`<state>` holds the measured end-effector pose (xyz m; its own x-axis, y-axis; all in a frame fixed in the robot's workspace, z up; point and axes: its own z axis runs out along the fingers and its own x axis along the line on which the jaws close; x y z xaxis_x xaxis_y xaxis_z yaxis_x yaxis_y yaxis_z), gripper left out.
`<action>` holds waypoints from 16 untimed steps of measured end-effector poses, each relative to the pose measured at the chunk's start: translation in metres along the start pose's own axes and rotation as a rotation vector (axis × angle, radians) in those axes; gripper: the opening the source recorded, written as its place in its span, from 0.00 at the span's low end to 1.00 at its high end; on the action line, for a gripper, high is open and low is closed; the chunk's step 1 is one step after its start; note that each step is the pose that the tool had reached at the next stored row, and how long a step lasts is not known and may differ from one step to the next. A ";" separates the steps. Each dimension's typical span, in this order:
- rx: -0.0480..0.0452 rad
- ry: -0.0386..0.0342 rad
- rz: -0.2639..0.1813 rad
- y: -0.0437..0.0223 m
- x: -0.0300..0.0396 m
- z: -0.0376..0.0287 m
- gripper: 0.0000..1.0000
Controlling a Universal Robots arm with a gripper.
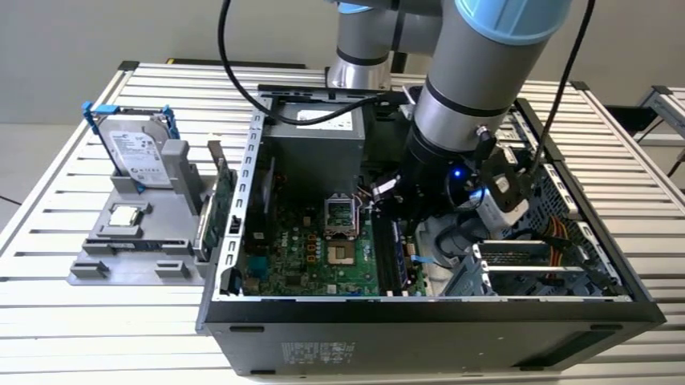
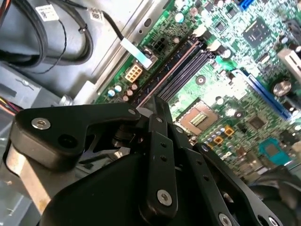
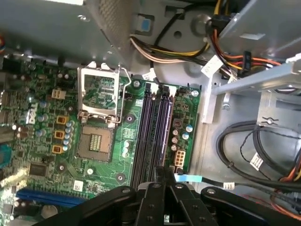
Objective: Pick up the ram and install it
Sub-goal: 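Press down the ram until it locks into place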
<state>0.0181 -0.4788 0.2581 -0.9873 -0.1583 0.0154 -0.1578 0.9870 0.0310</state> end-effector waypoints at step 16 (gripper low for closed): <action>0.0038 0.0070 -0.240 0.0044 -0.0008 0.0037 0.00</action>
<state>0.0182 -0.4743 0.2545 -0.9213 -0.3886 0.0149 -0.3880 0.9211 0.0308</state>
